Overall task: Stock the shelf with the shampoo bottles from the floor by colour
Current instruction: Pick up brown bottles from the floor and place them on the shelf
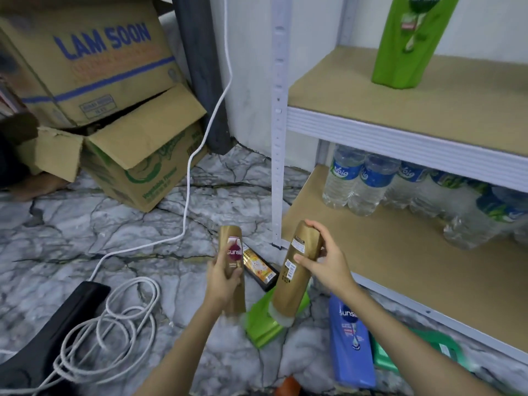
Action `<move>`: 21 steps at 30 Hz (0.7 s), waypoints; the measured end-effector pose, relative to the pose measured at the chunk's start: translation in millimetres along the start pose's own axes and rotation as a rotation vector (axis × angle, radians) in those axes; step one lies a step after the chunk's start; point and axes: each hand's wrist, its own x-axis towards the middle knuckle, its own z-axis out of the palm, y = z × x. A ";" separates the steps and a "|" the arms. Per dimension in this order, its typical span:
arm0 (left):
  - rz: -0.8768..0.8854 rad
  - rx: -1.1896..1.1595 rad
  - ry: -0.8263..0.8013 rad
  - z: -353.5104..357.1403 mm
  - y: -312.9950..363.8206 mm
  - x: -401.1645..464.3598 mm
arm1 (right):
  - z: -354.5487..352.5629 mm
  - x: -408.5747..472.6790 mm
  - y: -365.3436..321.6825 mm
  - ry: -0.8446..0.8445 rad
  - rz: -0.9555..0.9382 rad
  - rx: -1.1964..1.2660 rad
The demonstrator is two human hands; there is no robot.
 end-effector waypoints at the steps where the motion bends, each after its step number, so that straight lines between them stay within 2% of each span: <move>1: 0.007 -0.004 0.009 -2.3 22.1 -6.4 | -4.3 -0.9 -12.3 0.002 -0.001 -0.009; 7: 0.100 -0.069 0.066 -31.8 147.3 -38.5 | -42.4 -3.4 -117.4 0.010 -0.027 -0.116; 14: 0.286 -0.009 0.119 -81.9 293.8 -73.1 | -108.9 -14.8 -258.1 0.156 -0.072 -0.227; 21: 0.504 -0.049 0.160 -156.9 466.1 -96.3 | -190.9 -20.3 -430.1 0.157 -0.115 -0.290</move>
